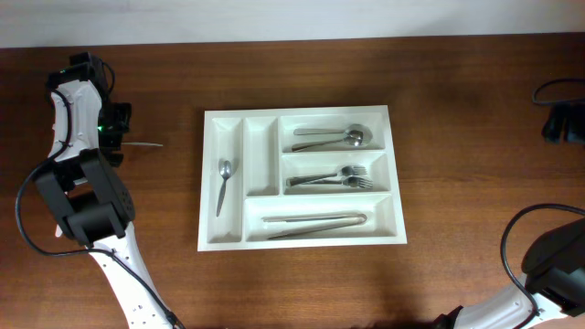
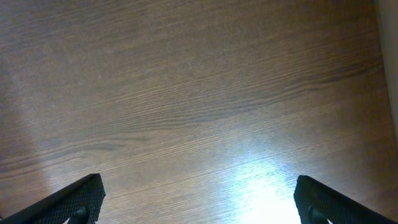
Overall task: Pack container
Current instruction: 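Lower the left gripper over the second spoon's bowl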
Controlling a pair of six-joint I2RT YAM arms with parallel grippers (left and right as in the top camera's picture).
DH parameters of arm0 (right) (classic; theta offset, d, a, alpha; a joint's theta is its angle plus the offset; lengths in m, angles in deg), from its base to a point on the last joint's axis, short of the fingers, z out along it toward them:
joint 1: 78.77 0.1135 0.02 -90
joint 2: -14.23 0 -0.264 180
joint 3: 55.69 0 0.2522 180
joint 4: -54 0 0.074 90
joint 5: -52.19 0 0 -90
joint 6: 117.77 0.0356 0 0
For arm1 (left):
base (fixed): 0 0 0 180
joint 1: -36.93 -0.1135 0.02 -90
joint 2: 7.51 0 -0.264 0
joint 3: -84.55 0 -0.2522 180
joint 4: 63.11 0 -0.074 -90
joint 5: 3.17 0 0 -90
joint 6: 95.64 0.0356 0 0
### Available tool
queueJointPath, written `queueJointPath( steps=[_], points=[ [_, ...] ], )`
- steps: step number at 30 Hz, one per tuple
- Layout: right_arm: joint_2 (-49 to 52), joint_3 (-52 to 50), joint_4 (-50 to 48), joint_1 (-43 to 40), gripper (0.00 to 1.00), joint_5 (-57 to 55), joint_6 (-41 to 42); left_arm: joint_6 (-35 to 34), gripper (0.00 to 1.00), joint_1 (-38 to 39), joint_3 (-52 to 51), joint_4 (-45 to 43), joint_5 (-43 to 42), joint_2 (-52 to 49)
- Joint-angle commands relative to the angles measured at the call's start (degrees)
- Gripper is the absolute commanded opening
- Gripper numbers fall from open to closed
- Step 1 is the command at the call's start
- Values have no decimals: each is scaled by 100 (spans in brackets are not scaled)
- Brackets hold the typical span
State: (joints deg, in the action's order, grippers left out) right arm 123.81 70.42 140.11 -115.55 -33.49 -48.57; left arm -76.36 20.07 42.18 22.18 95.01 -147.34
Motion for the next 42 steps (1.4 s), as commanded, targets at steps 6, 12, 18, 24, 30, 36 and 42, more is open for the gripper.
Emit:
queueJointPath(
  steps=[6, 12, 18, 24, 30, 36, 42],
  points=[
    [-9, 2, 2, -37, 99, -11, 46, 87, 100, -20, 68, 155, 17, -214],
    [-9, 2, 0, -37, 99, -9, 46, 90, 100, -20, 68, 157, -26, -302],
    [-9, 2, 0, -37, 99, -9, 46, 90, 100, -20, 68, 118, -28, -339],
    [-9, 2, 0, -37, 99, -11, 46, 90, 100, -20, 68, 144, -68, -385],
    [-9, 2, 0, -37, 99, -9, 46, 87, 100, -20, 68, 155, -66, -385],
    [-9, 2, 0, -37, 99, -9, 46, 87, 100, -20, 68, 155, -68, -385],
    [-9, 2, 0, -37, 99, -9, 48, 87, 100, -20, 66, 164, -92, -387]
  ],
)
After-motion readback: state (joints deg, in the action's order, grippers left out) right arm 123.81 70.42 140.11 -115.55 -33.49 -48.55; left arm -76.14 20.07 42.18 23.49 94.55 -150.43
